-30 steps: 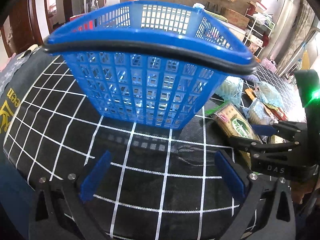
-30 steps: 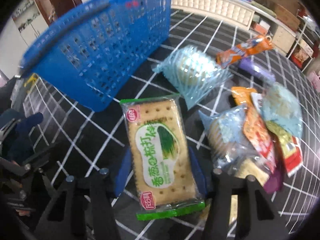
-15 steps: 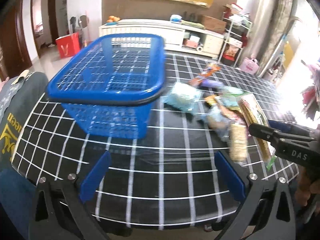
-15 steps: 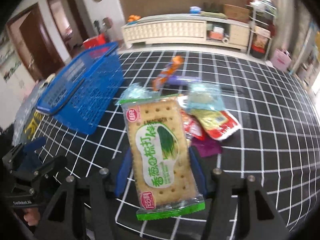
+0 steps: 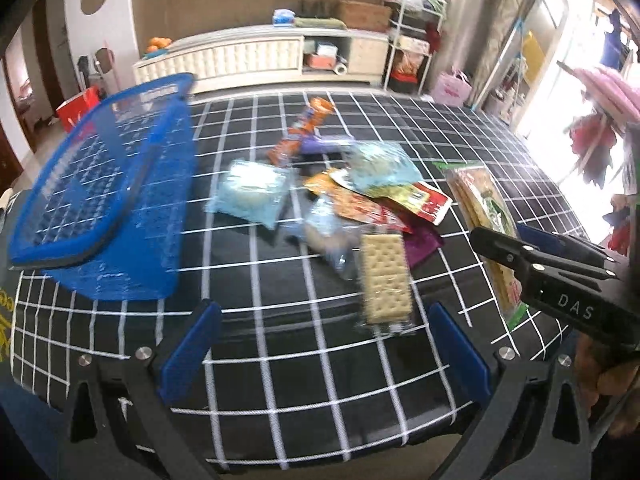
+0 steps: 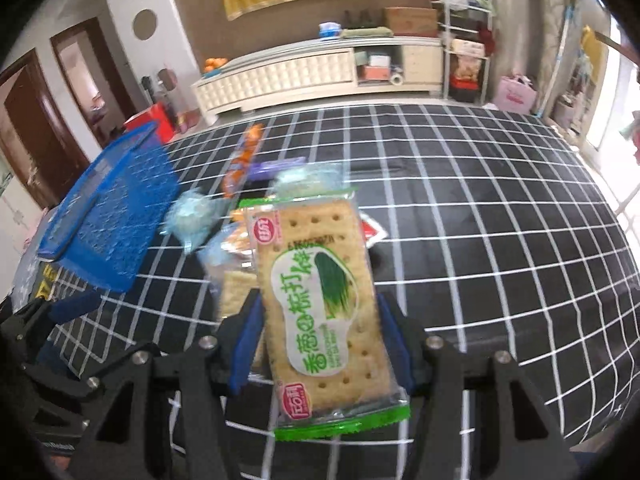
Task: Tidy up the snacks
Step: 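Lift both cracker packs and carry them over the blue basket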
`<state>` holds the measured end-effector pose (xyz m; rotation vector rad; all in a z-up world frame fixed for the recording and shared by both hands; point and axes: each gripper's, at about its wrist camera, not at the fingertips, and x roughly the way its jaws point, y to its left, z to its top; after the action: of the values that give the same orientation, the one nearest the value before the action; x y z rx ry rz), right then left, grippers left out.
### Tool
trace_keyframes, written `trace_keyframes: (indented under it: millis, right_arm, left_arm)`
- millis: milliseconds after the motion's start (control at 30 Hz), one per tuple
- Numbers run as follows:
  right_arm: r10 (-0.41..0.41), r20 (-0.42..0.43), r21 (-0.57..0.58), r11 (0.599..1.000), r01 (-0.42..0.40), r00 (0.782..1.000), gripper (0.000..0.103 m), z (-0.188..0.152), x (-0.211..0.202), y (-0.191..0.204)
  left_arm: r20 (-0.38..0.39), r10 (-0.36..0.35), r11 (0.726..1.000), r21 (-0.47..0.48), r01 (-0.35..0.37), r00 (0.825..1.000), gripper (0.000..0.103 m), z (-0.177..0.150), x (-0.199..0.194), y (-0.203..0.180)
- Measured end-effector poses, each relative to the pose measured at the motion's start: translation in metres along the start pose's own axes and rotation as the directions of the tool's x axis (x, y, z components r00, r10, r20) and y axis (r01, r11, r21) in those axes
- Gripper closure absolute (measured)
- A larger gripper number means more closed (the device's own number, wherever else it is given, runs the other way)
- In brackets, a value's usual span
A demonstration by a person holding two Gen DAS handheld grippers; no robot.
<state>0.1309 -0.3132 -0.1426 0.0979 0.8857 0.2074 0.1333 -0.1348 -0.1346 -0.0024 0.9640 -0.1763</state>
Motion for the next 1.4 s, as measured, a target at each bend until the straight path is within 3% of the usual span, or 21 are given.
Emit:
trace_keyframes:
  millis: [300,533,700,767,867,967,1233,1400]
  right_arm:
    - [-0.067,0.003,0.052,0.996,0.067,0.998,0.042,-0.002,0.012,-0.040]
    - [-0.046,-0.018,0.071,0.996,0.047,0.999,0.042,-0.008,0.016,-0.049]
    - [-0.046,-0.025,0.086,0.995,0.048,0.999,0.042,-0.008,0.018,-0.052]
    - [-0.055,-0.030,0.079,0.995,0.057,0.998,0.042,-0.009,0.019,-0.052]
    - [-0.057,-0.044,0.079,0.995,0.061,0.997,0.042,-0.010,0.022,-0.051]
    - [-0.053,-0.051,0.079,0.995,0.057,0.997,0.042,-0.010,0.020,-0.047]
    - [-0.062,-0.017,0.034,0.997,0.063,0.998,0.042,0.004,-0.006,-0.019]
    - [-0.070,0.043,-0.029,0.997,0.071,0.997,0.042,0.022,-0.037,0.014]
  left_arm:
    - [-0.094,0.020,0.997,0.072,-0.013,0.995,0.001,0.017,0.060,-0.049]
    - [-0.133,0.127,0.988,0.104,-0.114,0.983,0.004,0.019,0.102,-0.064]
    - [-0.183,0.127,0.990,0.085,-0.113,0.975,0.024,0.015,0.118,-0.060]
    - [-0.197,0.129,0.990,0.079,-0.115,0.972,0.039,0.013,0.123,-0.059]
    - [-0.213,0.081,0.997,0.035,-0.075,0.974,0.055,0.011,0.124,-0.052]
    - [-0.212,0.057,0.998,0.027,-0.052,0.976,0.062,0.007,0.121,-0.048]
    - [-0.161,0.010,1.000,0.009,-0.009,0.987,0.063,0.004,0.087,-0.029]
    - [-0.055,-0.018,1.000,0.022,0.020,0.998,0.063,0.014,0.036,-0.015]
